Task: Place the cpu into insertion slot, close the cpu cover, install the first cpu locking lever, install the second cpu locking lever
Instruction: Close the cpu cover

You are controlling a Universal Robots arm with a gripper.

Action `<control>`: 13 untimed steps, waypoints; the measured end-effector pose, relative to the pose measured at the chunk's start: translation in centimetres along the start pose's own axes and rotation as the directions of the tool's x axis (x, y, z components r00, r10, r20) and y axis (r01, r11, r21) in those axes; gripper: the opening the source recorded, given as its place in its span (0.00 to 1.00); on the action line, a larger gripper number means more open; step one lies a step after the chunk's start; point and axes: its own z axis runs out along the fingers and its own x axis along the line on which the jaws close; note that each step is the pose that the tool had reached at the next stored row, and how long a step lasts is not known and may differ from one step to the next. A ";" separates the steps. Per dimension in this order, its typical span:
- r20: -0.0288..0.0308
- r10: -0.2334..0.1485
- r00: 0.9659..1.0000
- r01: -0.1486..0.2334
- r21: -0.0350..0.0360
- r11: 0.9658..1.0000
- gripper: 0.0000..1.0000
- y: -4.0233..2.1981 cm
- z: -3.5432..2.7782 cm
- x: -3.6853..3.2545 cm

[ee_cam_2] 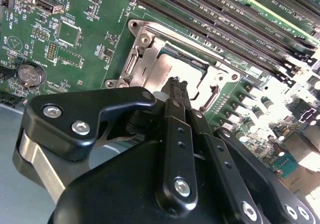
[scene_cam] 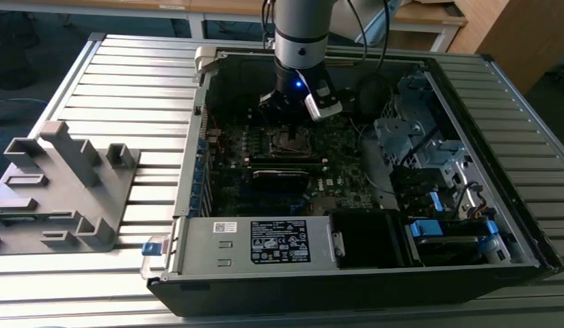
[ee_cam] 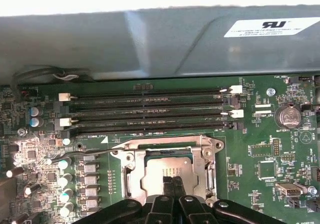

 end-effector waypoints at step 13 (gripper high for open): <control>0.000 0.015 1.000 -0.015 0.000 1.000 0.10 -0.04 0.06 0.09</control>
